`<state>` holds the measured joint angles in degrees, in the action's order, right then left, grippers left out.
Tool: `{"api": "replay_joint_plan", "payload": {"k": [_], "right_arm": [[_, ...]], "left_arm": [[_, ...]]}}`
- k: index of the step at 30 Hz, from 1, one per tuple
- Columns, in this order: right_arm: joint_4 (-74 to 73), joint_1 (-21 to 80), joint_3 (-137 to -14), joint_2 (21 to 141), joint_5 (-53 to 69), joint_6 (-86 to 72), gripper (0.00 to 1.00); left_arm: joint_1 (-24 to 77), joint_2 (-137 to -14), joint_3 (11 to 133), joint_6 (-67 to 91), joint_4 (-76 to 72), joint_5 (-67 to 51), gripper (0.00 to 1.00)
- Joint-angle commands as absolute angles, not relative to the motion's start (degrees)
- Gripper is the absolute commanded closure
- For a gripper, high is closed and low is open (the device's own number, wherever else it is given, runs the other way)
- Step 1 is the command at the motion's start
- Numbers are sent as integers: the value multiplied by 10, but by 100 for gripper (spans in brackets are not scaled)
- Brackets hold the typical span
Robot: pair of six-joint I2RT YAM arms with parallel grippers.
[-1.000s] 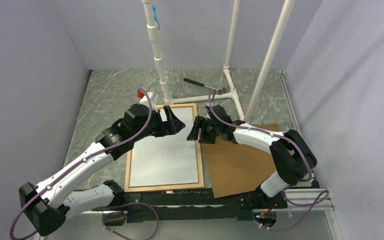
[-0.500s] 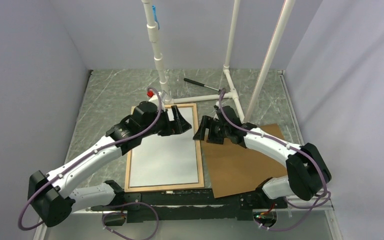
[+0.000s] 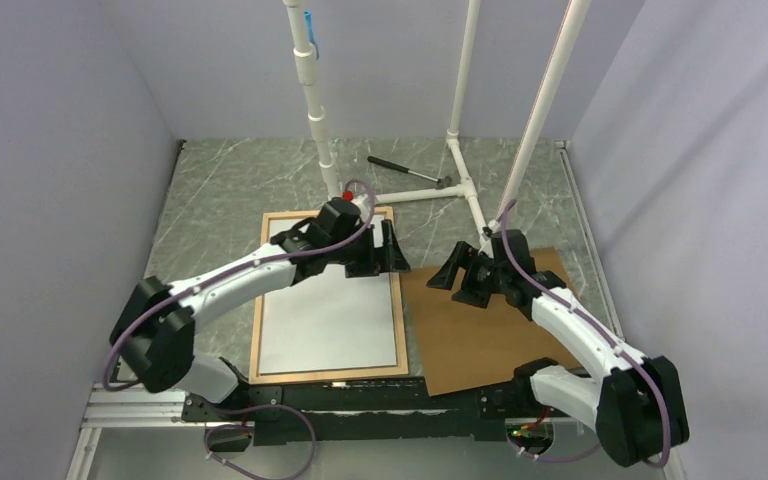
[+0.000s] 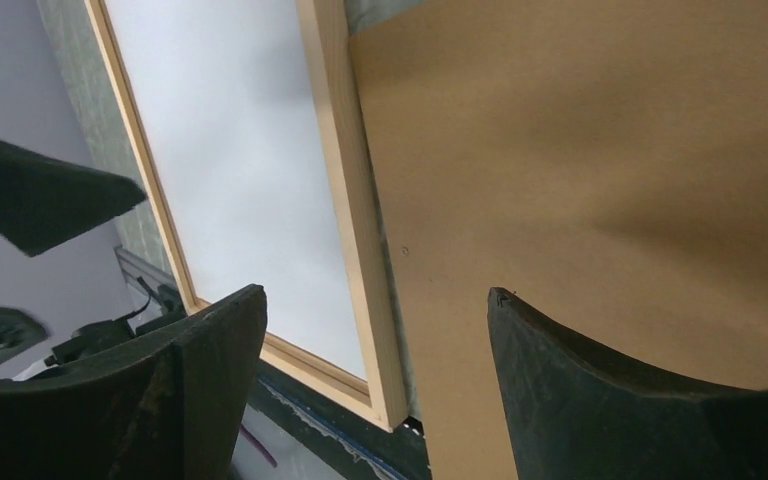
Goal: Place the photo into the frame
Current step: Move the photo to the photo frame.
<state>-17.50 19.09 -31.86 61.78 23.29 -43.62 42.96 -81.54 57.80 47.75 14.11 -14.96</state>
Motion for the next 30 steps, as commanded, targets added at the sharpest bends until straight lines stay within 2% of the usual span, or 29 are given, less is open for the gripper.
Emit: {"api": "replay_joint_plan", "payload": {"k": [1,8,16,22,27,30], "right_arm": [[-254,157,-313,568,219,-402,17],[-300,75,-310,566,227,-376,17],[-344,-23,-341,595,205,-345,16],[-386,-75,-383,607,109,-347,8],[-399,-120,-401,616,47,-351,1],[-397,-145,-406,623,19,-355,1]], "left_arm": [[454,-874,632,489,119,-187,7],[497,-994,713,518,133,-193,8],[525,-1080,763,569,198,-132,9],[532,-1108,799,568,296,-62,9],[533,-1126,796,569,297,-54,8],[532,-1143,795,569,281,-69,8]]}}
